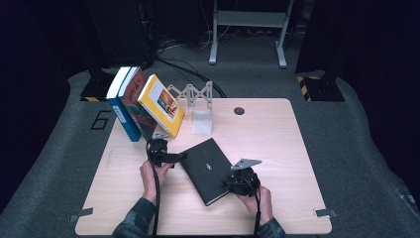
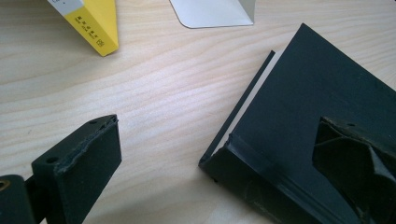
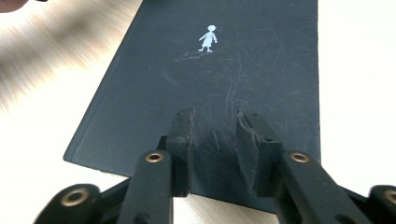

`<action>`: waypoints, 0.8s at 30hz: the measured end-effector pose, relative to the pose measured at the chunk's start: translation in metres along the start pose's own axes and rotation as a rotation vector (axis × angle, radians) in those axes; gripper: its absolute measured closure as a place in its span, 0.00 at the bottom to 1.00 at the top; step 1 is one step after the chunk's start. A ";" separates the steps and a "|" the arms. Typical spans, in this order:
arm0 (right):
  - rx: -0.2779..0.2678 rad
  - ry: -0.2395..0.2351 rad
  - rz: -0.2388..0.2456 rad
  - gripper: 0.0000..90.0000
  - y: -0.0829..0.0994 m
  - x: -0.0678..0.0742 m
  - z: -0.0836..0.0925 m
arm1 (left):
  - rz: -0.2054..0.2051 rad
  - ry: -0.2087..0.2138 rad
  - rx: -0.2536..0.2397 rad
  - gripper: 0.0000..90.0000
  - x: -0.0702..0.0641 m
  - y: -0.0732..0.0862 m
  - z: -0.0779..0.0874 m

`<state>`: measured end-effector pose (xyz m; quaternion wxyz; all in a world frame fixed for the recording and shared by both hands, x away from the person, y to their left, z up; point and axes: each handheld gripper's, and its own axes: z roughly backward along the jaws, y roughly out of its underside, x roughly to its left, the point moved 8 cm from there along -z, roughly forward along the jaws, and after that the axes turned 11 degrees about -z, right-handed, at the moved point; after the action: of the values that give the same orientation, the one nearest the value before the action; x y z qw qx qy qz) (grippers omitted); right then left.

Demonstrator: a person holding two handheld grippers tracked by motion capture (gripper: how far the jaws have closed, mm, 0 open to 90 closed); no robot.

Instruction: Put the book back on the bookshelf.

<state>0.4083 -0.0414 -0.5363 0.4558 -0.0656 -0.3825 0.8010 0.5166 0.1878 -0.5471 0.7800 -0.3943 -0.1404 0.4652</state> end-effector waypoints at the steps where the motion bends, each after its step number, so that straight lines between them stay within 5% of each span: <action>1: -0.002 0.001 0.001 0.78 0.000 0.000 0.000 | 0.019 -0.005 -0.009 0.03 0.001 -0.002 0.000; 9: -0.026 0.036 -0.040 0.73 0.005 -0.002 0.006 | 0.021 -0.010 0.007 0.07 -0.002 -0.004 -0.006; 16: -0.035 0.109 -0.011 0.90 0.007 -0.005 0.006 | -0.009 0.009 0.029 0.09 -0.009 0.001 -0.009; 24: -0.058 0.080 -0.019 0.89 0.008 -0.007 0.007 | -0.002 0.015 0.020 0.14 -0.011 0.001 -0.015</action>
<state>0.4039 -0.0525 -0.5384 0.4760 -0.1071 -0.3876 0.7821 0.5193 0.1717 -0.5563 0.7854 -0.3898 -0.1304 0.4628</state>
